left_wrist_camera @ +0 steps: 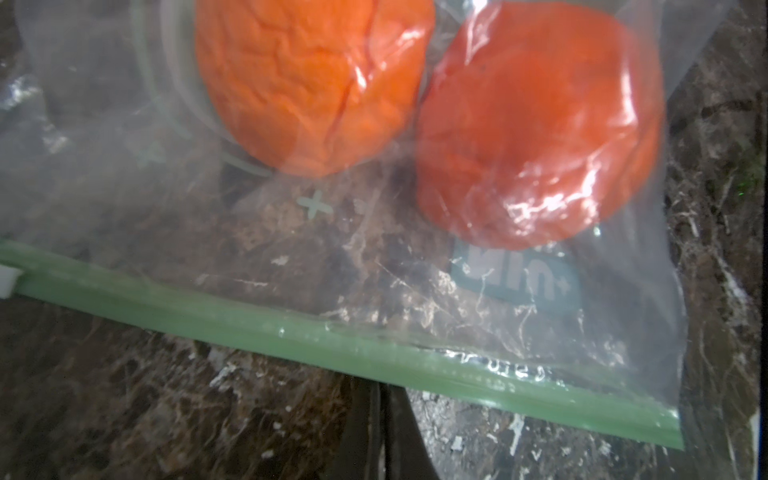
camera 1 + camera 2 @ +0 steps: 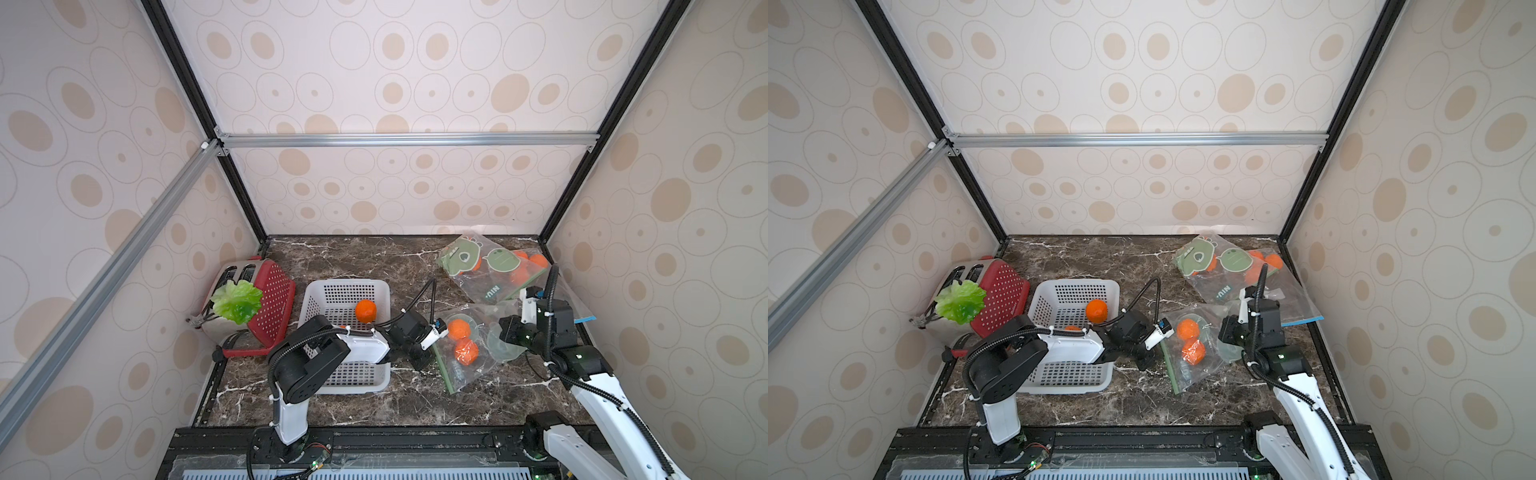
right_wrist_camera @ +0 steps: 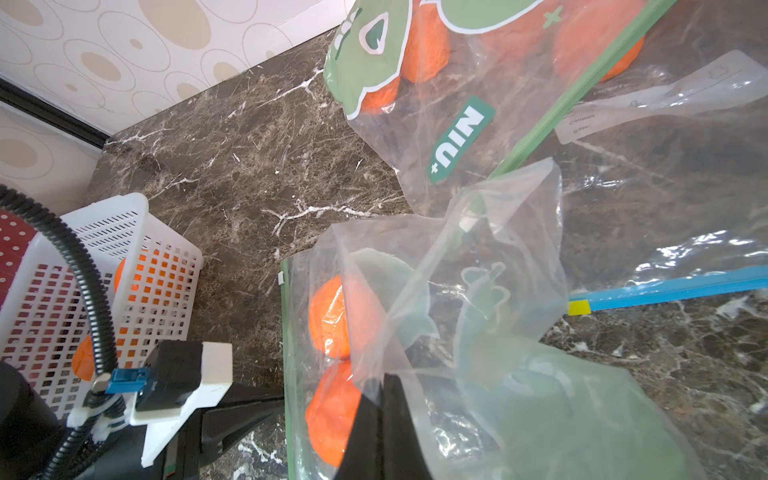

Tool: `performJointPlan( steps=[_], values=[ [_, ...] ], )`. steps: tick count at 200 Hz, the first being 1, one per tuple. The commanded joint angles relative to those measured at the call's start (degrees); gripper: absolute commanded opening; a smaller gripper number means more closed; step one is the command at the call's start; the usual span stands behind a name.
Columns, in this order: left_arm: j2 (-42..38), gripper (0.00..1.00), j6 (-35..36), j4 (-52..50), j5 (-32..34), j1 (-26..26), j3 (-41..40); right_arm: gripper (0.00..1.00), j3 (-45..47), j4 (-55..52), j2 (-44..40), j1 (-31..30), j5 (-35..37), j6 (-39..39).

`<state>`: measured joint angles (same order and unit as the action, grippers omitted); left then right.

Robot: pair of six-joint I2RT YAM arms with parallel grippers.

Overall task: Open the zip-top bag and take out the orange
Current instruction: Pick up the orange from the zipper food storage bag.

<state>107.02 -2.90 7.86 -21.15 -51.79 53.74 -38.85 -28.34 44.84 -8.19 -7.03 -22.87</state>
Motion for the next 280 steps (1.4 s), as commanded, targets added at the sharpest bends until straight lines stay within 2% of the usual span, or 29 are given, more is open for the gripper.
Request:
performJointPlan(
  steps=[1,81,138,186,199,212,249,280],
  values=[
    [0.8,0.07,1.0,-2.2,0.3,-0.8,1.1,0.0,0.7,-1.3,-0.6,0.0,0.6,0.4],
    [0.4,0.12,-6.4,13.0,-4.1,-2.3,-1.0,0.0,0.7,-1.3,-0.3,0.0,0.3,0.4],
    [3.8,0.26,-7.2,16.9,-3.4,-2.4,-1.6,0.0,0.5,-1.3,-0.3,0.0,0.2,0.4],
    [6.9,0.31,-7.4,20.0,-2.8,-2.4,-3.3,0.0,0.5,-1.4,-0.3,-0.1,0.2,0.4],
    [7.1,0.35,-7.3,20.9,-2.4,-2.4,-4.0,0.0,0.6,-1.4,-0.4,0.0,0.2,0.3],
    [7.5,0.46,-6.6,21.8,-1.7,-2.4,-4.5,0.0,0.7,-1.4,-0.5,0.0,0.3,0.3],
    [7.5,0.61,-5.9,25.1,-0.7,-2.5,-6.2,0.0,0.7,-1.3,-0.4,0.0,0.4,0.2],
    [6.4,0.65,-6.2,25.9,-2.4,-2.5,-5.7,0.0,0.8,-1.2,-0.3,0.0,0.5,0.2]
  ],
)
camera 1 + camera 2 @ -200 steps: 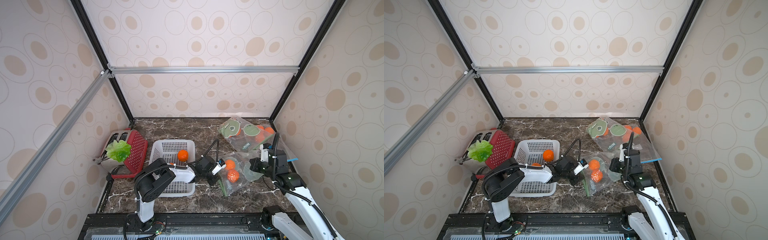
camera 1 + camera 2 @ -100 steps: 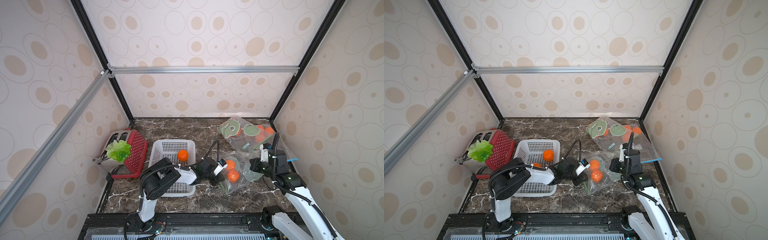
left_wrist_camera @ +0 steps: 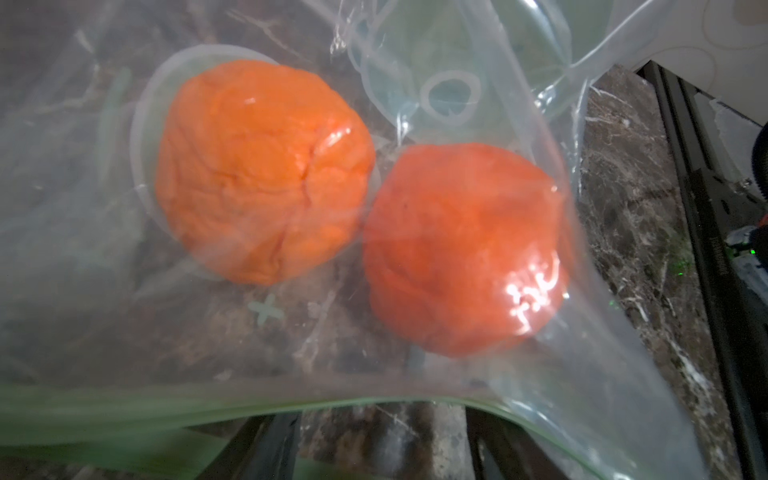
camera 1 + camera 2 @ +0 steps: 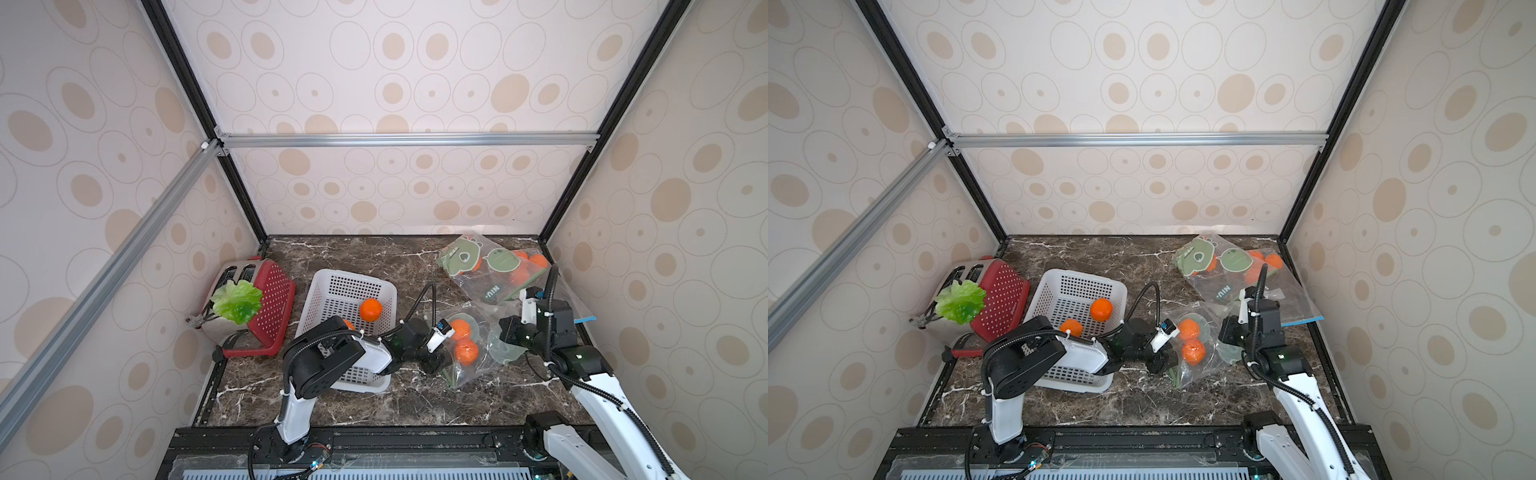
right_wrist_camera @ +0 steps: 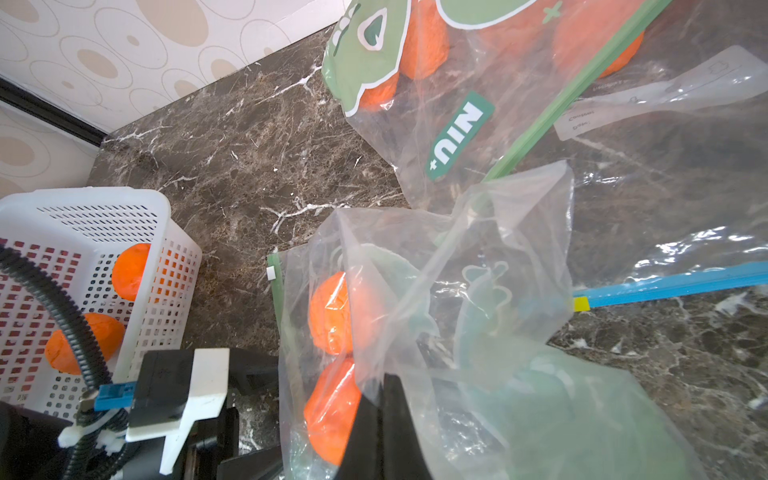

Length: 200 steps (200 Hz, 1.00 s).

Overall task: Open the zip-top bag and take out the orange
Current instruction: Pick up the orange from the zipper food storage bag.

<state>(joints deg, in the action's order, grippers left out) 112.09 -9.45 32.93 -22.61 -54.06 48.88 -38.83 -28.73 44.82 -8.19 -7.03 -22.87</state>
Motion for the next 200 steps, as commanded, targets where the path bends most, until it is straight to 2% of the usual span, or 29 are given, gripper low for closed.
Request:
performJointPlan(
  steps=[1,46,116,200],
  values=[
    [1.3,0.65,0.3,0.9,-1.0,-0.3,-0.9,0.0,0.8,-0.8,-0.2,0.0,0.5,0.2],
    [-1.9,0.67,-0.5,1.7,-4.7,-0.8,0.1,0.0,0.8,-0.8,-0.3,0.0,0.6,0.2],
    [-6.0,0.7,-1.6,3.0,-6.2,-1.3,-0.1,0.0,0.9,-0.5,-0.3,0.0,0.4,0.1],
    [-1.7,0.76,-1.4,3.7,-6.1,-3.6,5.7,0.0,1.1,-0.4,-0.3,0.0,0.2,-0.1]
  ],
)
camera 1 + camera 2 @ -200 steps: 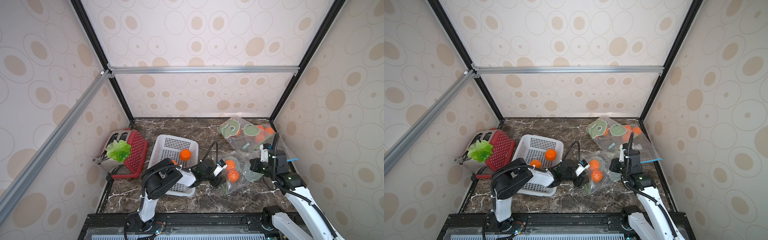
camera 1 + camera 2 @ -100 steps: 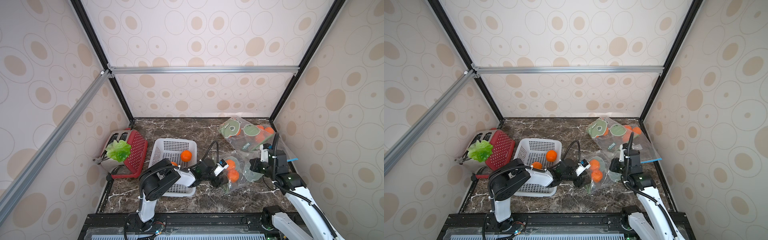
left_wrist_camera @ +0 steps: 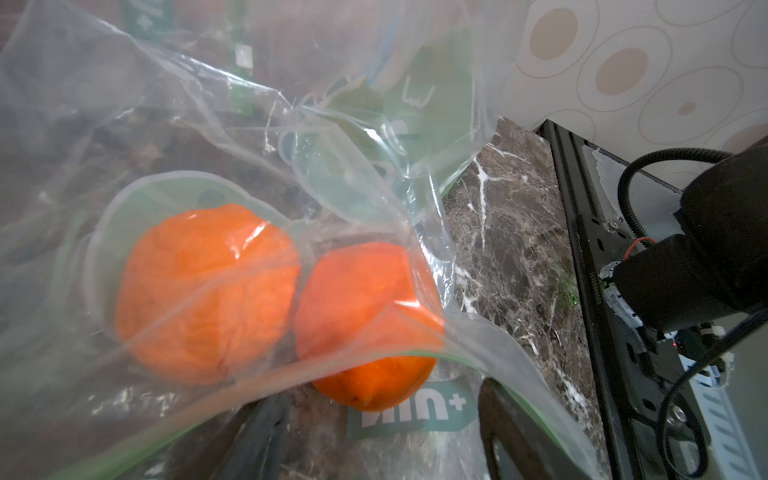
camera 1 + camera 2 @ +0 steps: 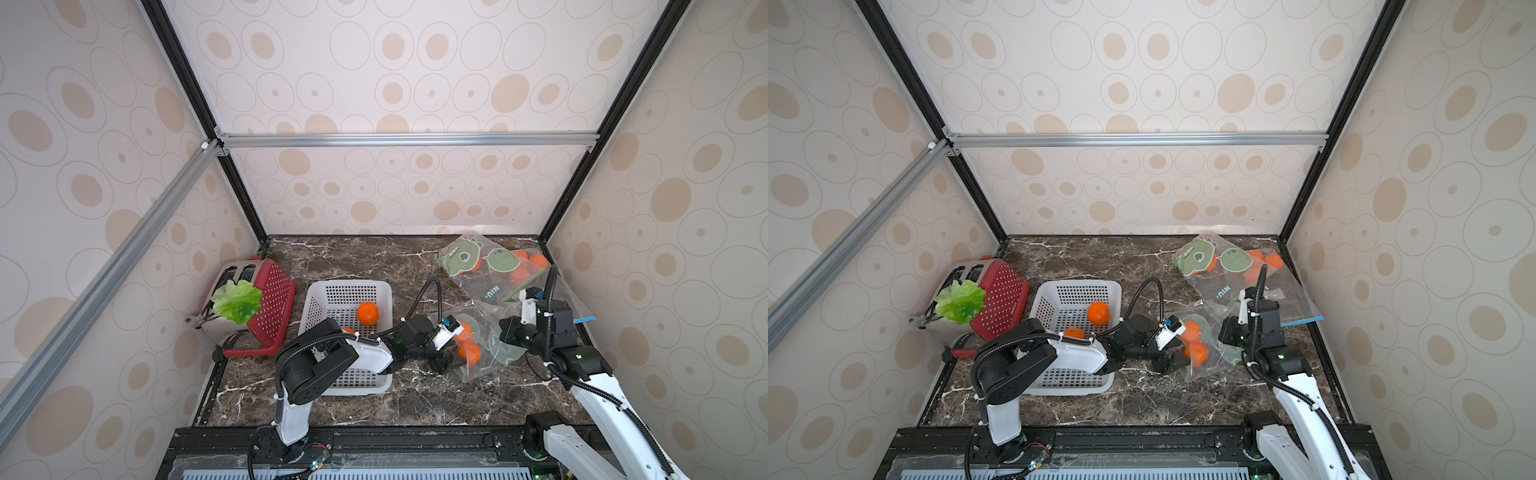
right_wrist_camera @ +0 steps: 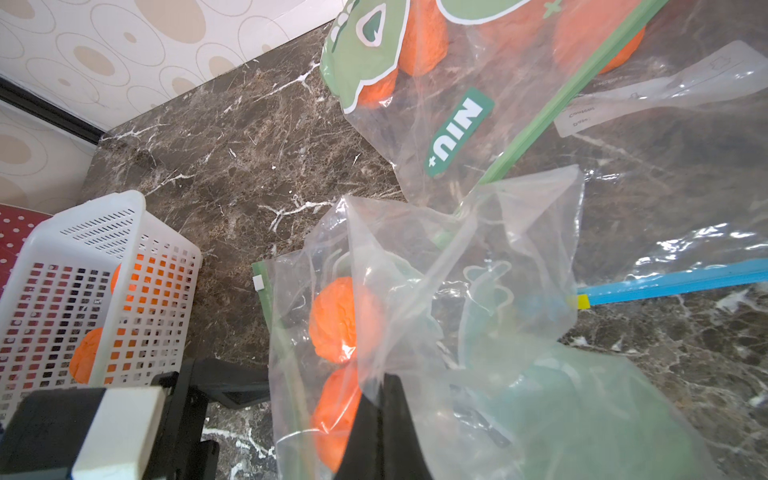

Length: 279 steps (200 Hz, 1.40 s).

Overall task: Open the zip-top bag and take out the orange
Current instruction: Pick up the orange from the zipper food storage bag.

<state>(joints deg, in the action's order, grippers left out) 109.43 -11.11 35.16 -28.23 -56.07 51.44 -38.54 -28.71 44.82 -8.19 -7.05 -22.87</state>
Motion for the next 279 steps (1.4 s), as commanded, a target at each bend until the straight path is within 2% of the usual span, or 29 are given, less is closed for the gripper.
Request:
performJointPlan(
  steps=[1,46,133,279],
  values=[
    [1.0,0.76,0.3,1.5,-0.4,-1.7,3.2,0.0,0.9,-0.4,-0.3,0.0,0.2,-0.1],
    [2.1,0.8,0.6,0.3,-0.6,-2.6,5.9,0.0,0.9,-0.3,-0.2,0.0,-0.1,-0.2],
    [7.4,0.8,2.3,-4.2,0.0,-4.9,12.6,0.0,0.7,-0.4,0.1,0.0,-0.4,-0.2],
    [13.3,0.79,0.9,-5.4,5.8,-7.2,18.8,0.0,1.4,-0.1,0.5,0.0,-1.4,-0.5]
  ],
)
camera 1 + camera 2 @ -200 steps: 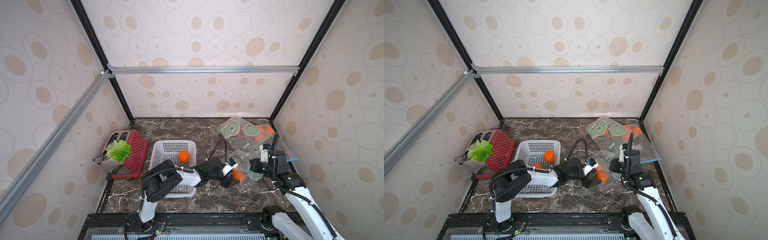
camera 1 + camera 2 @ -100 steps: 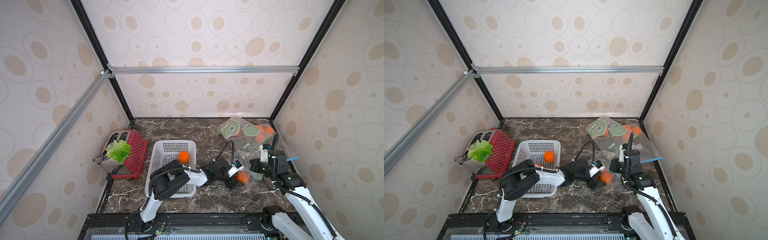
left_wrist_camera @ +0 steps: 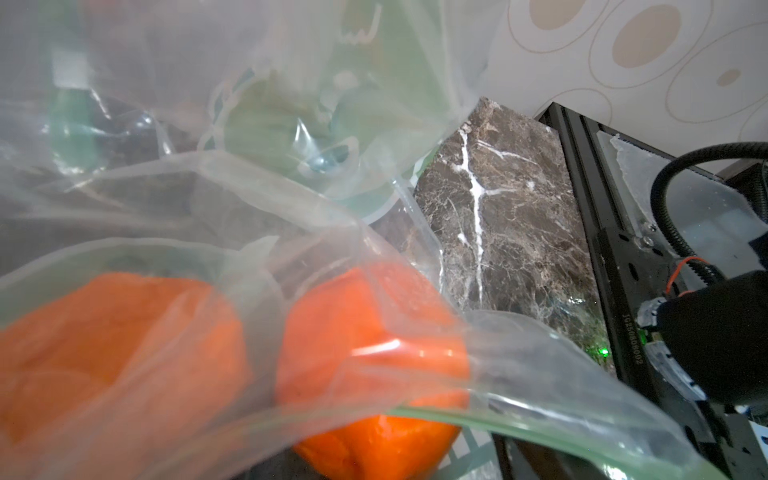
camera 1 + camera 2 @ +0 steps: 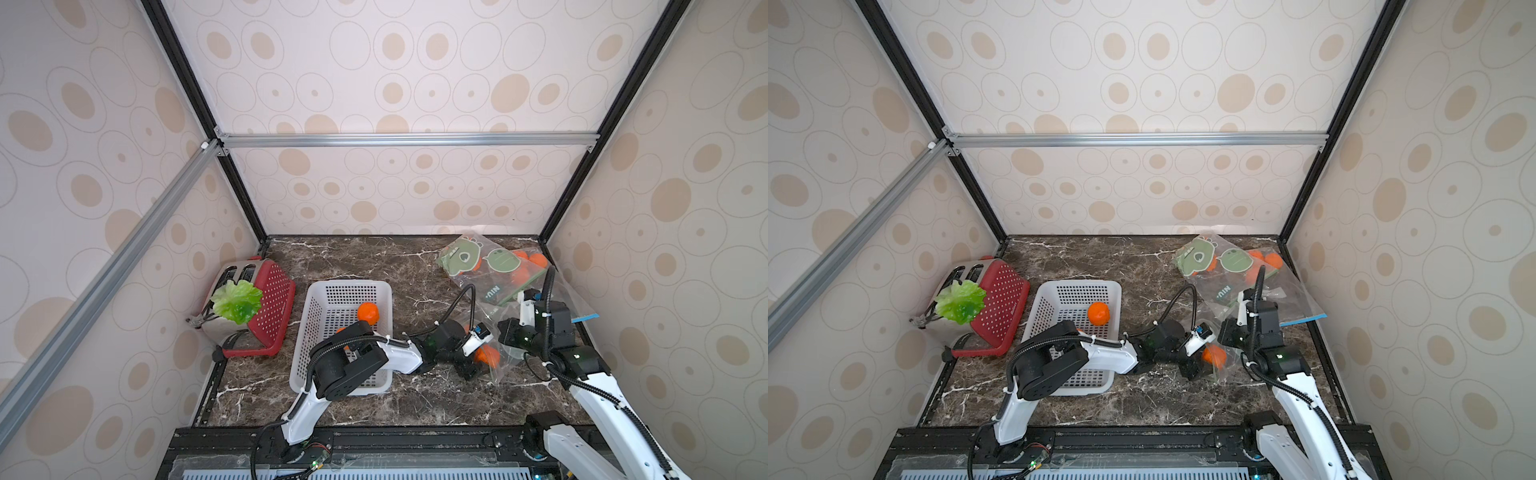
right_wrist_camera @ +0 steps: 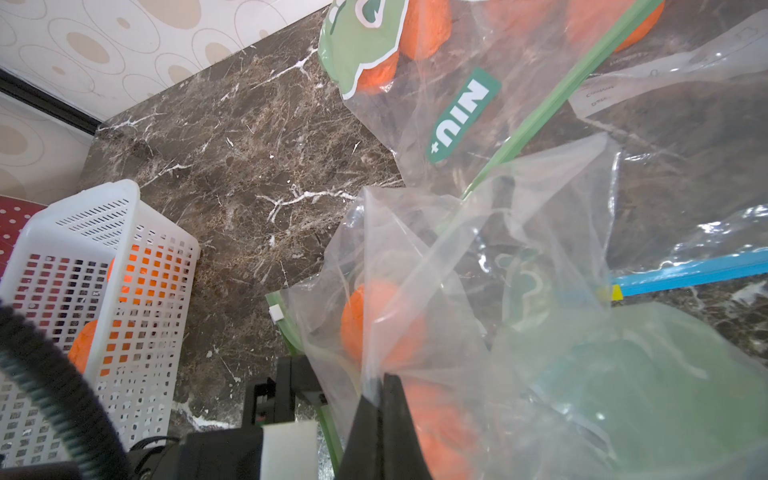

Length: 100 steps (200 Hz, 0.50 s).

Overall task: Open the zip-top bag and take out the orange
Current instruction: Pick up the orange from the zipper food storage bag.

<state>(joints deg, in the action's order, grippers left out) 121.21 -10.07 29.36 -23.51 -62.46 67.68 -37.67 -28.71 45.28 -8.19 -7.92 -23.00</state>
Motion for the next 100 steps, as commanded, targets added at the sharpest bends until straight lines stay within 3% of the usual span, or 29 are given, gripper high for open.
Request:
performJointPlan(
  steps=[1,36,100],
  values=[
    [1.5,0.79,-0.1,0.4,1.1,-0.8,2.5,0.0,0.5,-0.1,0.1,0.0,-0.5,-0.4],
    [1.8,0.72,-0.8,1.0,1.2,-0.9,2.5,0.0,0.6,0.0,0.0,0.0,-0.4,-0.4],
    [1.5,0.4,-1.9,1.0,0.0,-0.9,2.2,0.0,0.6,0.1,0.0,0.0,-0.1,-0.4]
  ],
)
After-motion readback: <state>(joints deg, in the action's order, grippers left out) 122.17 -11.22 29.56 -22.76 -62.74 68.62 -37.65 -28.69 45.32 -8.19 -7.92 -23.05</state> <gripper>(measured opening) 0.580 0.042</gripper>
